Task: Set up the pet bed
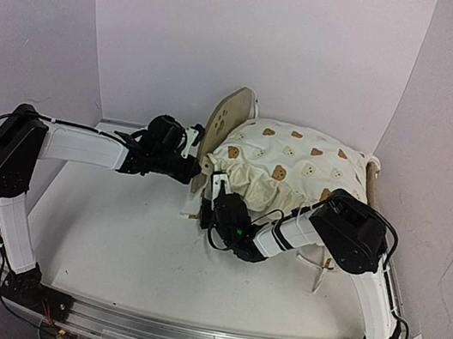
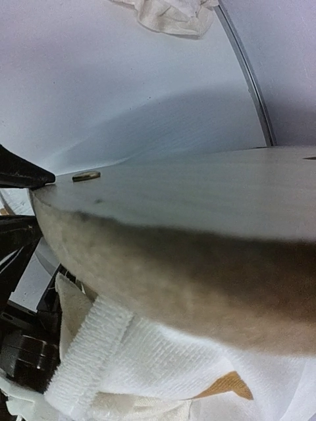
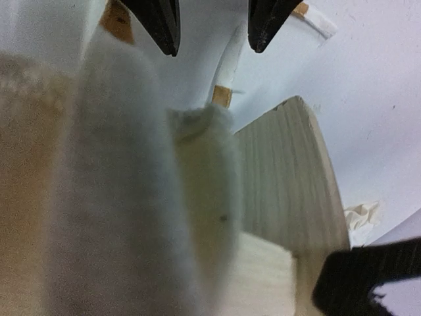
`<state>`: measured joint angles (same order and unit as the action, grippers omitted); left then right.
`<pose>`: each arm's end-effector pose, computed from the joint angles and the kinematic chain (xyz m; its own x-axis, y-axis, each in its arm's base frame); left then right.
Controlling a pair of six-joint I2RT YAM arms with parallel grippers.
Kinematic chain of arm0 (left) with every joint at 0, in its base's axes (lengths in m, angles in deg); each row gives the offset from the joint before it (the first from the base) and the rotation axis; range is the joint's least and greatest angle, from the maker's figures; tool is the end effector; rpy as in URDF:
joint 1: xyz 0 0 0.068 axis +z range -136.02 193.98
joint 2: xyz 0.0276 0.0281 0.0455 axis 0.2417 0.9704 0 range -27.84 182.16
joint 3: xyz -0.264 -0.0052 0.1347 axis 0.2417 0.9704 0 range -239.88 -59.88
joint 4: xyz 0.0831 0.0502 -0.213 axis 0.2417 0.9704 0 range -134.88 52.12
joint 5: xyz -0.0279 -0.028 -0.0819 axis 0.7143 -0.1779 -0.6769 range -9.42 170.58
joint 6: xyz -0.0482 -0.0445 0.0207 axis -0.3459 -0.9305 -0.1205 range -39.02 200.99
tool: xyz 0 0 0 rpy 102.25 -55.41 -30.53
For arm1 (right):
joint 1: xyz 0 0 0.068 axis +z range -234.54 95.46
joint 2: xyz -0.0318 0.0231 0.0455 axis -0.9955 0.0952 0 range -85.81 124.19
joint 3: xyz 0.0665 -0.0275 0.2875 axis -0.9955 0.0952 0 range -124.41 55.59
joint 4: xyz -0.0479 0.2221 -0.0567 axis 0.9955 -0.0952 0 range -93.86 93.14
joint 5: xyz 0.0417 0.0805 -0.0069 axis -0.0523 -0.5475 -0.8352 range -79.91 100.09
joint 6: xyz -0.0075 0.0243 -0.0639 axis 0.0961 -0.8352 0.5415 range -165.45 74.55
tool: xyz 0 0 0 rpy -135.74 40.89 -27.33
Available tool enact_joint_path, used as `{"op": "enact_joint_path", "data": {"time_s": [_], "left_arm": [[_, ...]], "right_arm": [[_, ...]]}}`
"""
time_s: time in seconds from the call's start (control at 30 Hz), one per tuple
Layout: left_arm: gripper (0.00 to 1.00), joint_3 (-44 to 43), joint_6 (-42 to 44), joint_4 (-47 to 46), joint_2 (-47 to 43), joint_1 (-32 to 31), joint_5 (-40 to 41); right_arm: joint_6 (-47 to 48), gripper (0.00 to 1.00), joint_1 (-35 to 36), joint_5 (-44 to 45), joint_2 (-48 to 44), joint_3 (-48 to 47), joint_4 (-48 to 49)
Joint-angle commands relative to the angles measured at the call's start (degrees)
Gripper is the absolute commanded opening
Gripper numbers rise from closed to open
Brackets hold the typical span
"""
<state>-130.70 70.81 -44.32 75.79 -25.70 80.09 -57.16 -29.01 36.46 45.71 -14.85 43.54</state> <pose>0.3151 -0.2621 0.2560 -0.5304 0.2105 -0.8212 0.5591 0.8150 -0.1522 0.2941 0.3849 0.1259 -0.2979 -0.1126 -0.9479 -0.4522 0.8912 0.0363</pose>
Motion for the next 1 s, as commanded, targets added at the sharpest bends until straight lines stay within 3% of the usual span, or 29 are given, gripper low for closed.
{"op": "enact_joint_path", "data": {"time_s": [0.0,0.33,0.63,0.97], "left_arm": [[0.00,-6.94,-2.66,-13.79,-5.22,-0.13,-3.85],[0.00,-7.53,-3.66,-13.77,-5.72,-0.30,-5.55],[0.00,-7.66,-4.26,-13.75,-6.05,-0.87,-6.40],[0.00,-6.87,-4.74,-13.84,-6.25,-1.23,-6.10]], "right_arm": [[-4.95,0.39,-0.24,0.48,-0.79,-4.69,-0.04],[-13.79,0.41,-0.41,-1.47,2.67,-9.43,-7.74],[-16.13,0.47,-0.41,2.66,4.74,-12.90,-14.85],[-19.71,0.40,-0.08,7.62,8.94,-20.83,-24.42]]}}
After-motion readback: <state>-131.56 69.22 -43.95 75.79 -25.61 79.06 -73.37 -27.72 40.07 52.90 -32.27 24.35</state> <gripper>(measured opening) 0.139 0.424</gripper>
